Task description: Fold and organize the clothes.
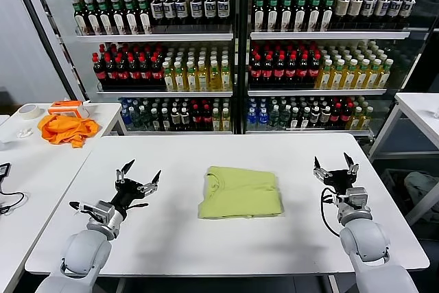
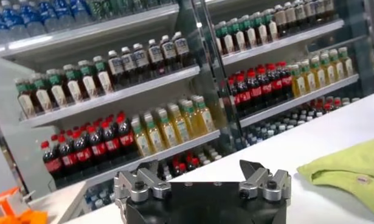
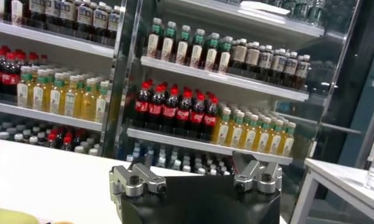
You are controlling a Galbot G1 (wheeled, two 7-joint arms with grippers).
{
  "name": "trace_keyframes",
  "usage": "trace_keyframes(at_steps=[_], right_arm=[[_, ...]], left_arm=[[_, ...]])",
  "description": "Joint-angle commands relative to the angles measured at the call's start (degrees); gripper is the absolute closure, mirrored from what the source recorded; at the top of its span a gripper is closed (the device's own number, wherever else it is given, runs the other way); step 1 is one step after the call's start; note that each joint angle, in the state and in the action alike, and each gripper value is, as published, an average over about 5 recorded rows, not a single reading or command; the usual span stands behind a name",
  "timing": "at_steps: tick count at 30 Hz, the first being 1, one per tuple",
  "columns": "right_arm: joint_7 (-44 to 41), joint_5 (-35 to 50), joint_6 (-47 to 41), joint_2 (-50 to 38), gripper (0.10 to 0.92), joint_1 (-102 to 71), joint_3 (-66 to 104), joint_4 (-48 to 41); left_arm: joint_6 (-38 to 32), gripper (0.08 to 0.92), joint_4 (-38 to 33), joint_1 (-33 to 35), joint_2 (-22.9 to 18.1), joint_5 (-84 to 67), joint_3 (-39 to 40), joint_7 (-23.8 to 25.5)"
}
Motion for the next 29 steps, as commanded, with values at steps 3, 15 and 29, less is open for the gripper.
trace_keyframes(at_steps=[3,15,29], right_arm=[[-1.63,-0.22,2.11,-0.53,0.203,-0.49,2.45,-0.30],[-2.32,-3.85,7.17,-1.47,0.203,-1.19,4.63,-3.00],[-0.88,-0.69,3.66,0.06,0.203,-2.94,3.15,0.69]], left_arm=[[-4.84,0.177,3.48,-3.31,0.40,-0.07,1.83,1.38],[-6.61,0.177,4.78,-7.81,1.80,-1.76,5.10,0.99],[-3.38,0.177,1.76,-9.54,2.26,-2.43,7.22,-2.00]])
